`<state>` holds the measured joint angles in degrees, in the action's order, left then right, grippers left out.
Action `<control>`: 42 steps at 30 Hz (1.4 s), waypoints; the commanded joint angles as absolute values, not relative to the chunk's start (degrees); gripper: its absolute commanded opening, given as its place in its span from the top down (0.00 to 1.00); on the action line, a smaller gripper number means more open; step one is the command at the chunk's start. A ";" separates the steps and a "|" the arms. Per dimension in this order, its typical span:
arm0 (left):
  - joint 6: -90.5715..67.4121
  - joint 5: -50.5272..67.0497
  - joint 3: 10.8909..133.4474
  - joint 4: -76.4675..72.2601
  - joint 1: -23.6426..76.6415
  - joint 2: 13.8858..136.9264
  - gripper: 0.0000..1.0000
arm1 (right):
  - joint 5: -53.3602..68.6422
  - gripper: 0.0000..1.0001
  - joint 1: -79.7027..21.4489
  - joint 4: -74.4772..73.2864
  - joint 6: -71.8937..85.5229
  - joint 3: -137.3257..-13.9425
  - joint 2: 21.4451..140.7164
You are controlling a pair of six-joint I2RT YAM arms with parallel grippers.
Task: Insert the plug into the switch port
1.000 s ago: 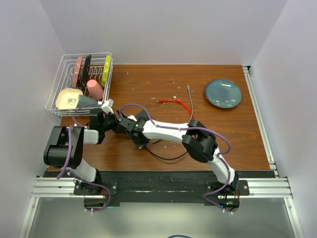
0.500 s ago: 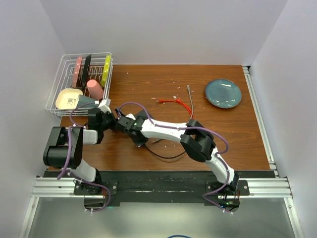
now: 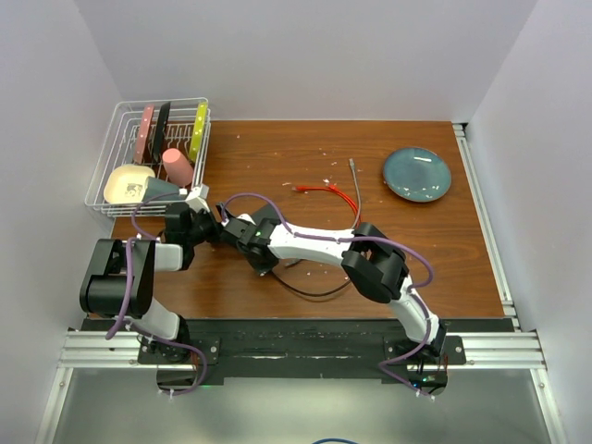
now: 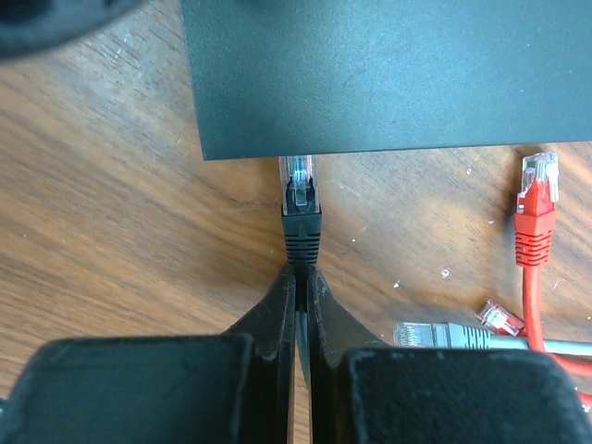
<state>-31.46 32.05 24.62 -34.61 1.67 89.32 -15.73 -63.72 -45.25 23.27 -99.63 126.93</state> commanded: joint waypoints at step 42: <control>-30.15 32.78 24.96 -37.62 2.81 90.97 0.32 | -14.33 1.00 -60.03 -50.10 25.14 -94.66 130.26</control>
